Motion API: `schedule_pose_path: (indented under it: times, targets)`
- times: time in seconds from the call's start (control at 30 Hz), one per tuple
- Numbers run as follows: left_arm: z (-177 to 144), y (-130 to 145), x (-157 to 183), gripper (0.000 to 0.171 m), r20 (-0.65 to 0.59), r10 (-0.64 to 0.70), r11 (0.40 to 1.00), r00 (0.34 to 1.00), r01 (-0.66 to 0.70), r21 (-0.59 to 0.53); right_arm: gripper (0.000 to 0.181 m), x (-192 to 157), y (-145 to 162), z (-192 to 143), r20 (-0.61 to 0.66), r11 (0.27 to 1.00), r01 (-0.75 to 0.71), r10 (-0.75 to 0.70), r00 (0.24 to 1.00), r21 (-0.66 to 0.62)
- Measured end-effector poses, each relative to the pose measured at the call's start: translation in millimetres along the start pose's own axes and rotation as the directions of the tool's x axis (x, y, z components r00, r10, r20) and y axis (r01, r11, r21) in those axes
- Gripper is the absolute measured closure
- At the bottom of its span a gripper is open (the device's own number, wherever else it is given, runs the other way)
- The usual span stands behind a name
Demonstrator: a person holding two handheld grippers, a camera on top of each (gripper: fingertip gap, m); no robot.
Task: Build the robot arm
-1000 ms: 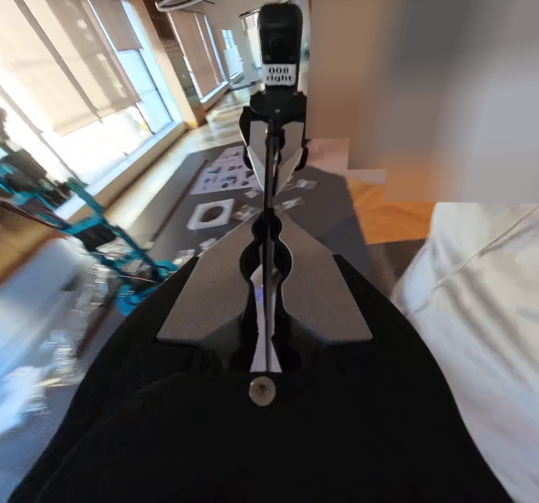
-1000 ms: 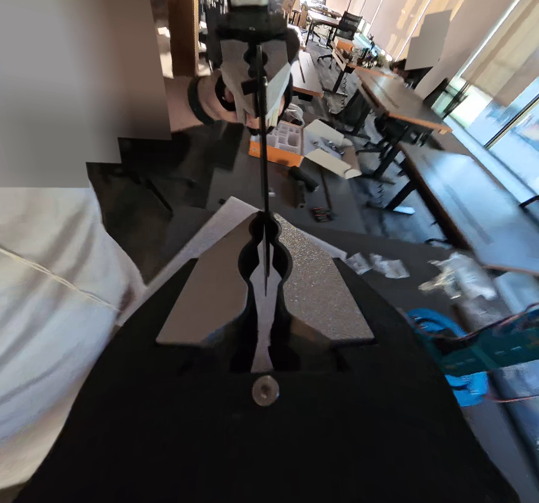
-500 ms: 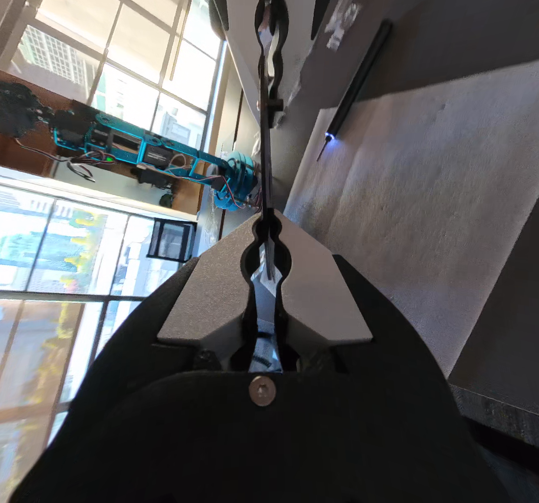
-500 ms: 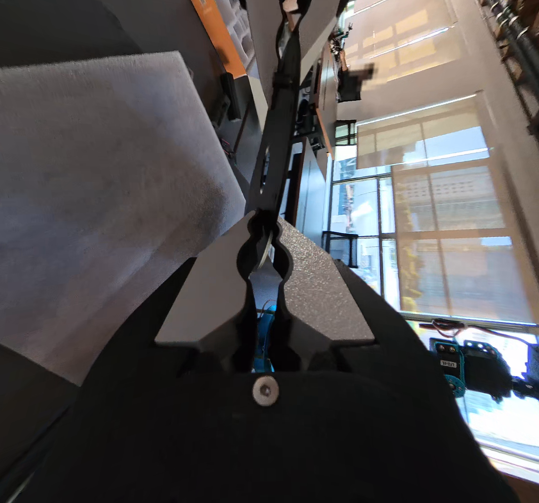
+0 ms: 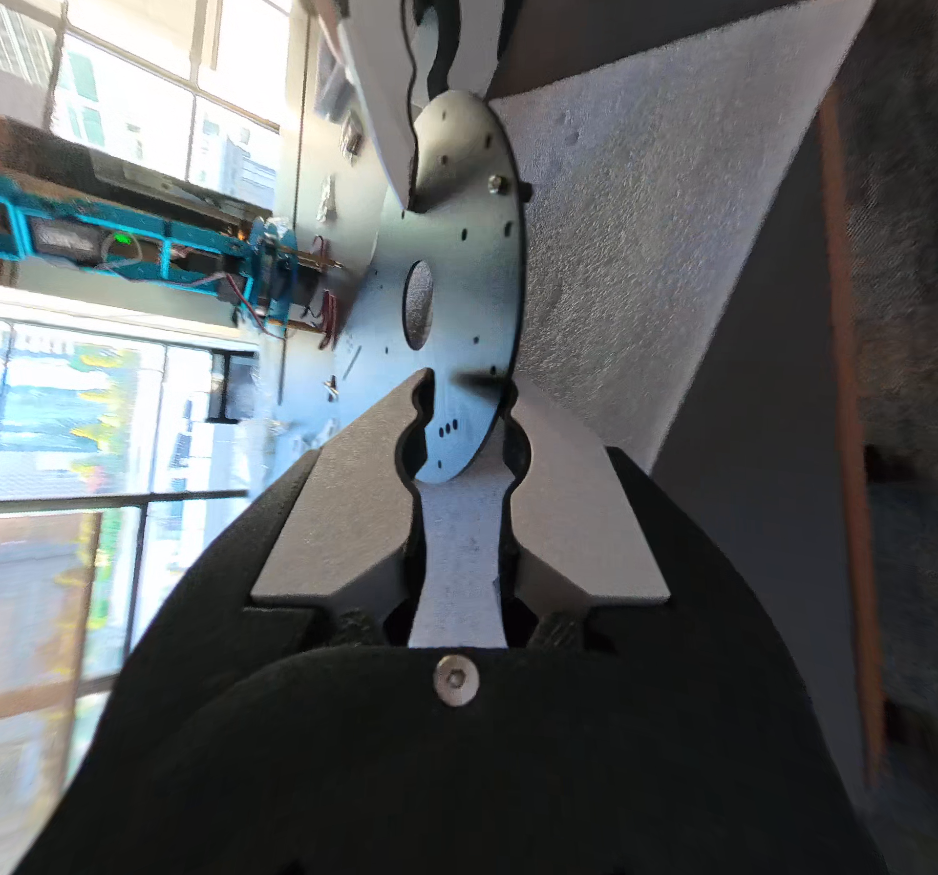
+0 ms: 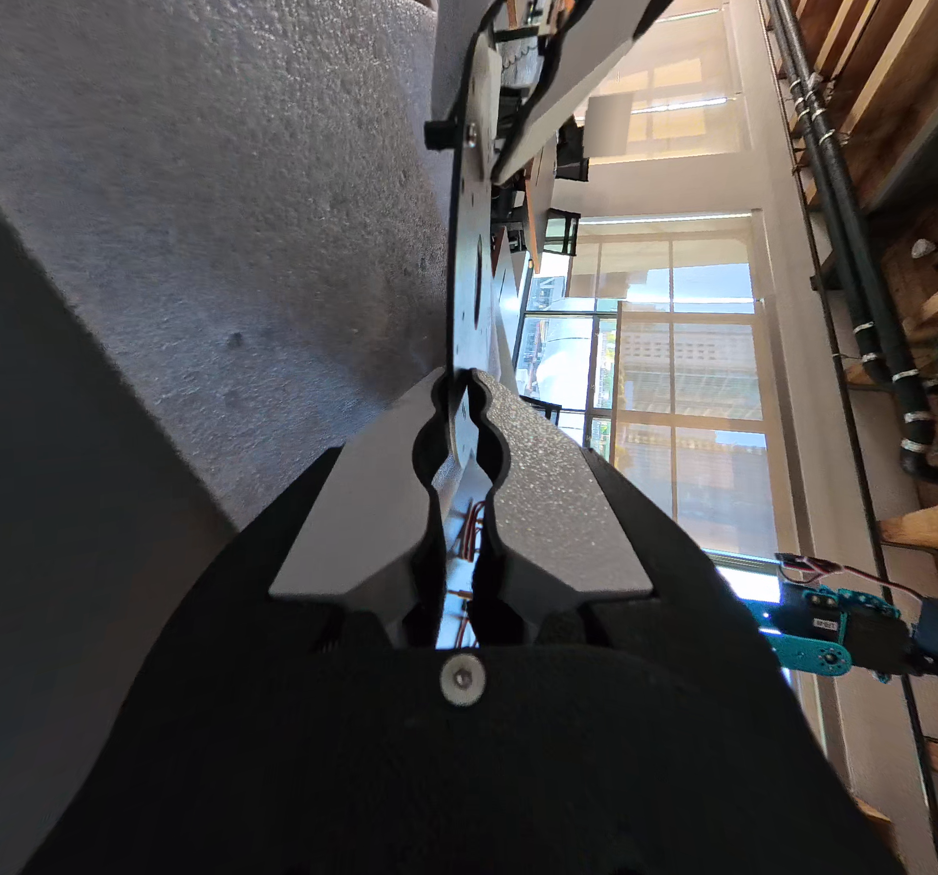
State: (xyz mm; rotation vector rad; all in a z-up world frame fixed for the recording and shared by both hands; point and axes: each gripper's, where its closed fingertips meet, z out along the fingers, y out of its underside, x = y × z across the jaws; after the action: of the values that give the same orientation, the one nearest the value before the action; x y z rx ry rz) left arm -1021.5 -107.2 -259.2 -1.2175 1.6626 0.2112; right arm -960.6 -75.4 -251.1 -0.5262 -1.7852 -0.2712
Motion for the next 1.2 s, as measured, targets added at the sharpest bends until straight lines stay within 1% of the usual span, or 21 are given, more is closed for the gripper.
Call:
schedule_pose_path:
  times: [0.1,0.17,0.2,0.23,0.27,0.33,0.37,0.43,0.47,0.53,0.6,0.67,0.73,0.8,0.83,0.87,0.93,1.03,1.07,1.13,1.2]
  targets:
    - [-2.3,6.0,7.9,0.134,-0.060,-0.159,0.987,0.985,0.159,-0.005,0.179,-6.8,-1.0,1.3,0.015,1.000,-0.001,0.001,1.000,0.004]
    - [-6.8,8.3,17.7,0.130,-0.159,-0.299,0.953,0.941,0.302,-0.009,0.178,-15.2,-1.6,2.8,0.035,1.000,0.021,-0.021,0.999,-0.005]
    - [-8.9,8.6,22.7,0.127,-0.213,-0.385,0.921,0.898,0.390,-0.018,0.177,-20.0,-1.5,3.5,0.047,1.000,0.020,-0.020,0.999,-0.011]
    - [-11.0,6.4,25.7,0.125,-0.268,-0.477,0.871,0.837,0.490,-0.020,0.175,-25.1,-0.7,4.2,0.059,1.000,0.023,-0.021,0.998,-0.019]
    - [-12.8,3.2,23.9,0.120,-0.306,-0.567,0.806,0.765,0.592,-0.013,0.175,-29.0,-0.1,4.8,0.057,0.999,0.029,-0.027,0.998,-0.029]
    - [-14.2,1.0,11.2,0.113,-0.333,-0.692,0.677,0.641,0.736,0.010,0.173,-35.6,0.7,5.9,0.058,0.999,0.005,-0.003,0.998,-0.045]
    - [-13.1,4.1,5.1,0.110,-0.322,-0.722,0.642,0.612,0.766,0.015,0.174,-36.8,0.6,6.2,0.051,0.999,0.014,-0.012,0.999,-0.046]
    - [-7.3,12.7,-0.7,0.105,-0.278,-0.738,0.638,0.615,0.770,0.013,0.173,-37.2,0.6,6.9,0.060,0.999,0.022,-0.019,0.998,-0.043]
    - [-3.0,16.2,-0.2,0.101,-0.261,-0.740,0.642,0.619,0.767,-0.003,0.173,-37.3,0.9,7.0,0.068,0.999,0.023,-0.020,0.997,-0.044]
    - [6.7,20.2,7.4,0.095,-0.261,-0.754,0.634,0.603,0.772,-0.050,0.173,-37.6,0.5,7.2,0.070,0.998,0.046,-0.043,0.997,-0.045]
    - [14.9,24.3,16.5,0.094,-0.264,-0.765,0.625,0.587,0.775,-0.089,0.172,-37.7,0.7,7.3,0.073,0.998,0.045,-0.041,0.997,-0.047]
    - [16.4,27.4,12.8,0.096,-0.245,-0.773,0.618,0.586,0.782,-0.080,0.173,-37.7,1.1,7.2,0.070,0.998,0.039,-0.036,0.997,-0.046]
    - [14.5,30.1,6.0,0.097,-0.230,-0.799,0.581,0.556,0.812,-0.058,0.172,-38.0,1.3,7.4,0.074,0.998,0.046,-0.042,0.996,-0.049]
    - [14.0,35.1,8.7,0.096,-0.236,-0.838,0.523,0.492,0.847,-0.093,0.172,-38.1,1.9,7.4,0.082,0.996,0.059,-0.054,0.995,-0.061]
    - [13.8,36.0,11.9,0.095,-0.245,-0.848,0.507,0.470,0.855,-0.113,0.172,-38.3,2.8,7.0,0.084,0.996,0.060,-0.054,0.995,-0.071]
    - [13.6,36.9,12.7,0.099,-0.242,-0.852,0.500,0.464,0.858,-0.119,0.171,-38.4,3.8,6.4,0.087,0.995,0.056,-0.048,0.995,-0.086]
    - [12.7,37.7,13.7,0.103,-0.239,-0.854,0.501,0.462,0.854,-0.138,0.169,-38.6,6.5,4.7,0.107,0.992,0.036,-0.023,0.994,-0.120]
    - [13.5,37.5,16.5,0.105,-0.253,-0.848,0.511,0.465,0.844,-0.163,0.160,-36.6,11.7,0.3,0.145,0.988,0.018,0.004,0.989,-0.153]
    - [14.1,37.9,17.1,0.107,-0.252,-0.845,0.519,0.472,0.838,-0.168,0.157,-35.6,12.8,-0.5,0.155,0.987,0.023,0.002,0.988,-0.159]
    - [15.0,38.4,17.5,0.107,-0.251,-0.840,0.529,0.482,0.830,-0.176,0.156,-36.7,13.9,-1.4,0.194,0.984,0.049,-0.016,0.981,-0.169]
    - [15.4,38.9,17.3,0.110,-0.250,-0.845,0.521,0.473,0.833,-0.185,0.158,-38.7,13.9,-1.2,0.248,0.980,0.097,-0.052,0.967,-0.172]
